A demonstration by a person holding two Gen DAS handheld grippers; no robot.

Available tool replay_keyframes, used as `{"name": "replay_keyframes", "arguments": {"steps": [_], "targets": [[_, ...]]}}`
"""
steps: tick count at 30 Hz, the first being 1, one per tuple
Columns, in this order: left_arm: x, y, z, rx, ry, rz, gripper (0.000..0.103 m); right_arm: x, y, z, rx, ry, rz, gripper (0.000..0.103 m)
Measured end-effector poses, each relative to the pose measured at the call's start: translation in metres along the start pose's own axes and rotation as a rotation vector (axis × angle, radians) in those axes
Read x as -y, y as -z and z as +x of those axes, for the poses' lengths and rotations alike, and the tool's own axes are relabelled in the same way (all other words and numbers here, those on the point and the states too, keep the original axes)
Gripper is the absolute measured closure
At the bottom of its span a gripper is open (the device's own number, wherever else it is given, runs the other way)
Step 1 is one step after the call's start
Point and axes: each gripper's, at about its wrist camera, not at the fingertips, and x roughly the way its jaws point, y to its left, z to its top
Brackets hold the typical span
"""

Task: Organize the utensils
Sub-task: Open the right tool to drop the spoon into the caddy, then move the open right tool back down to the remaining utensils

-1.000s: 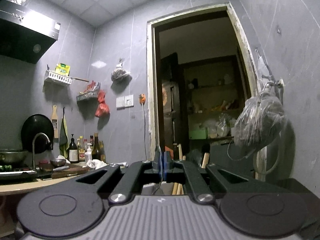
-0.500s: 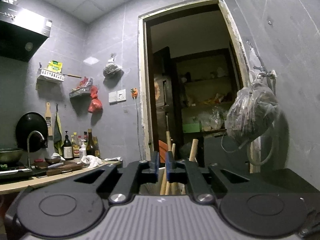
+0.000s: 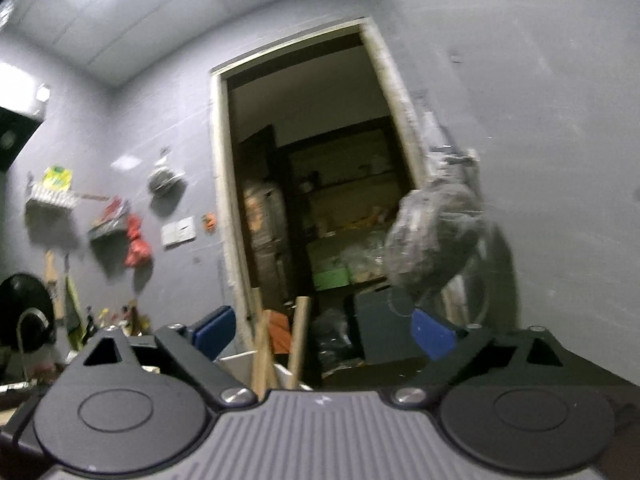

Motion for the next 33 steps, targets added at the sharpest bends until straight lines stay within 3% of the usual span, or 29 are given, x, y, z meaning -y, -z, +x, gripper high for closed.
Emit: {"name": "replay_keyframes", "arguments": {"steps": [10, 22, 33], "targets": [[0.001, 0.002, 0.0, -0.004, -0.003, 0.0, 0.028, 0.05, 0.026, -0.025, -0.034, 0.171, 0.157, 0.0], [0.0, 0.003, -0.001, -0.004, 0.001, -0.001, 0.028, 0.082, 0.058, -0.023, -0.179, 0.314, 0.249, 0.0], [0.0, 0.003, 0.0, -0.003, 0.003, -0.003, 0.028, 0.095, 0.071, -0.017, -0.249, 0.347, 0.299, 0.0]]}}
